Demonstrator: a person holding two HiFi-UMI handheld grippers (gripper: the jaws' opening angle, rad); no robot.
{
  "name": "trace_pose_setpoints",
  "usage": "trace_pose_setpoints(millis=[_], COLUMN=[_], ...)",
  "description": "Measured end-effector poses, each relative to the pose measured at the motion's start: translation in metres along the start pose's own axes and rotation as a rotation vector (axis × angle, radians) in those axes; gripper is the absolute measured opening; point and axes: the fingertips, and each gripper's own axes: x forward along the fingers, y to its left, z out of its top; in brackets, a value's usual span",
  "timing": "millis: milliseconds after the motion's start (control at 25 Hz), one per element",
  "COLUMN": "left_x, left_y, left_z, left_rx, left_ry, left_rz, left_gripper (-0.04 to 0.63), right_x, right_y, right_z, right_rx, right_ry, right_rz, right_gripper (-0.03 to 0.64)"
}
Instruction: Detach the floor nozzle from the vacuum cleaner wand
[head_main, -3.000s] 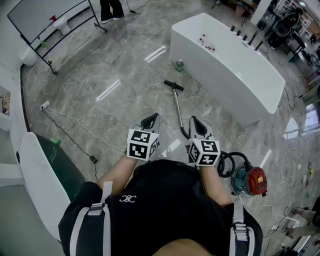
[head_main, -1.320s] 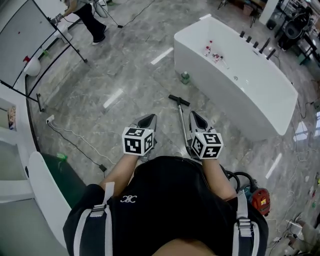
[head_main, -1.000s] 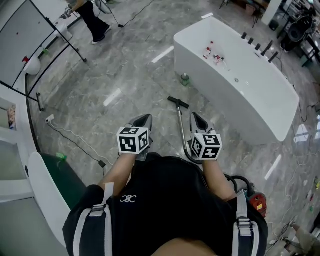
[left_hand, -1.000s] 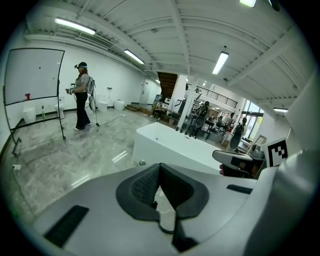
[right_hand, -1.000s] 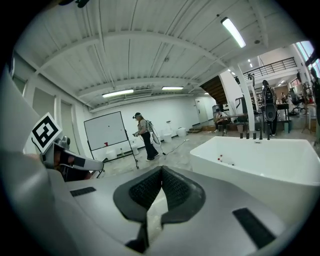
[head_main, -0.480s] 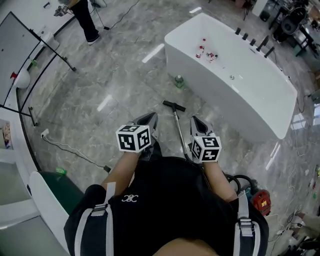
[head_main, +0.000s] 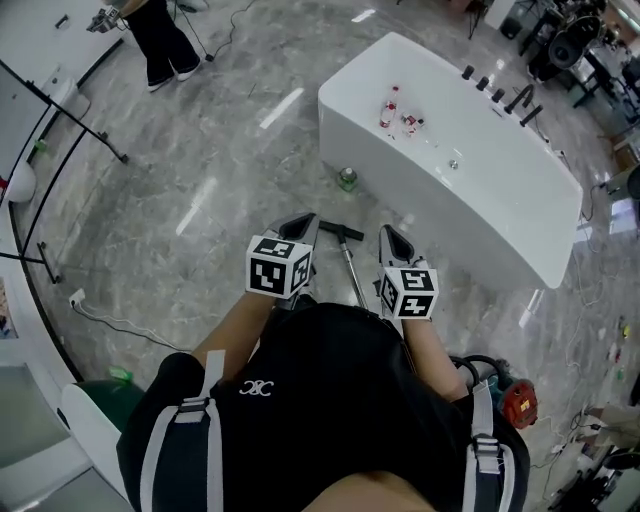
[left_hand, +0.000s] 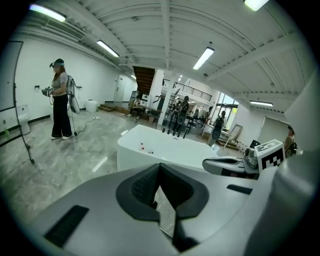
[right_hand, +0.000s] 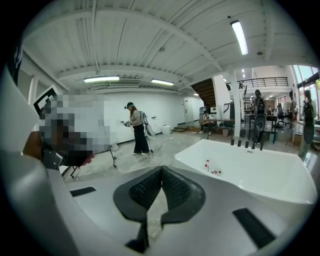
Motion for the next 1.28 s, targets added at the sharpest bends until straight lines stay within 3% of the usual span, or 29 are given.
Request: trace_pose_setpoints(millis=[560,720,920,1280], left_x=[0.034,0.047,0.055,0.063], left_y=[0.106,0.109,0.113,0.117], left_z=[0.024,0.028,0.031,0.019], left_rx=[0.033,0.027,0.055,0.037], left_ry=[0.105,0.119,0.105,0.159], left_rz=[-0.115,-0.162,-0.141,-0.156], left_gripper=[0.005,0.005,0.005,0.005], right_x=[0.086,0.084,0.086,0.107], right_y=[0.048,0.043,0.014,0.016], right_z=[0.014,0.008,0.003,0.003], right_rx=[0.055,0.057,0.139,0.120], right_ry=[0.044,0.072,0.082,0.125], right_rz=[-0.108,-0.148,-0.187,-0.146], right_gripper=[0.011,0.011,0.011,0.011])
